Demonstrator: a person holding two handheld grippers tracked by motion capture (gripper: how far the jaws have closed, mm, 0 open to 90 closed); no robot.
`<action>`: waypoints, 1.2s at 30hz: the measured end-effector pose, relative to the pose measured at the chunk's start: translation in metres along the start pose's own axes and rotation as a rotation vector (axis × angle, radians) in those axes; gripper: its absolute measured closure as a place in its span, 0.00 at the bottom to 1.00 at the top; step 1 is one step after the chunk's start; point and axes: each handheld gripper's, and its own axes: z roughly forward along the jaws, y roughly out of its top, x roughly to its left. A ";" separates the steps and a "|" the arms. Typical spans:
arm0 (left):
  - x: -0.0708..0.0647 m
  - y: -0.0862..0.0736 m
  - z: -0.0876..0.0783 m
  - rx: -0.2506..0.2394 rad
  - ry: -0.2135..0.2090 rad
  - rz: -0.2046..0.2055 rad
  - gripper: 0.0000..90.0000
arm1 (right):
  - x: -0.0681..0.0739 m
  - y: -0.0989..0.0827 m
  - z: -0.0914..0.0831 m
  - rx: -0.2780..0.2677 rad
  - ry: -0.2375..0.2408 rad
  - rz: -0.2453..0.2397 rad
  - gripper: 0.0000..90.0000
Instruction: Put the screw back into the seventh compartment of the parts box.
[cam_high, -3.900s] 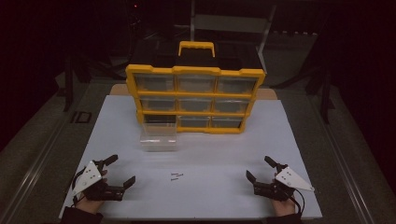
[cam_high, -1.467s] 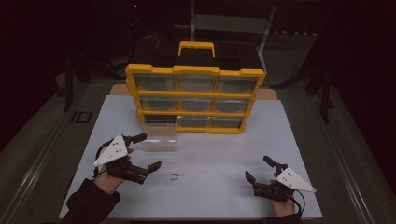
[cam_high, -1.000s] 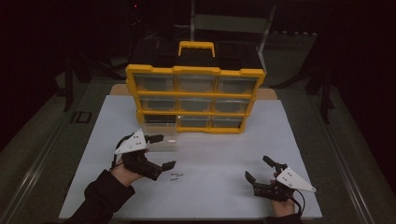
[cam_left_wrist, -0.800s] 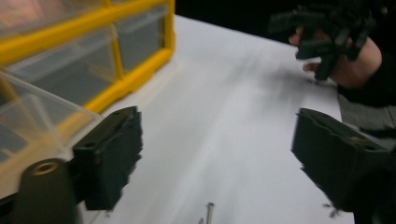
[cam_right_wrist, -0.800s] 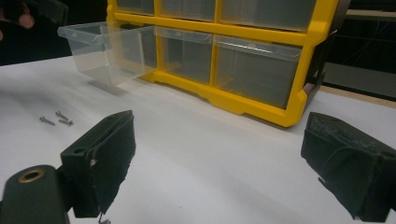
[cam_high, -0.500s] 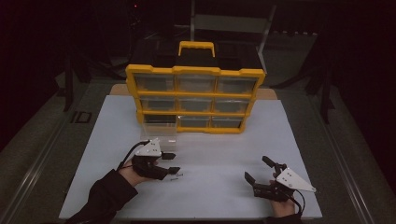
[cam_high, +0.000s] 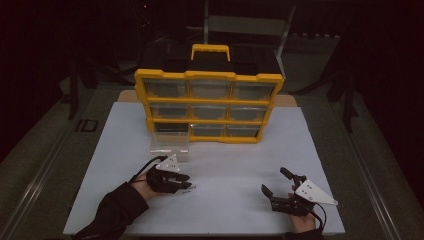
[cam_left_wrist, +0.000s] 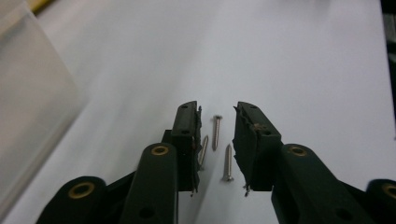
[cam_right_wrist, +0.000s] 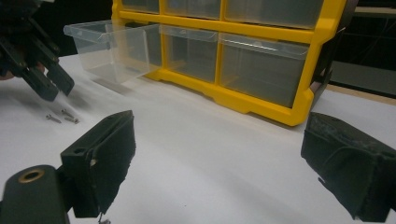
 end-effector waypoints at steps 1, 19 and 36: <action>0.000 0.000 0.002 0.011 0.000 -0.002 0.78 | 0.000 0.000 0.000 0.000 0.001 0.002 0.11; 0.002 -0.005 0.019 0.086 0.030 0.029 0.92 | 0.000 0.000 0.000 0.006 0.000 0.002 0.11; -0.002 0.008 -0.008 0.042 0.071 0.031 0.96 | -0.001 -0.001 0.000 0.007 -0.005 0.005 0.11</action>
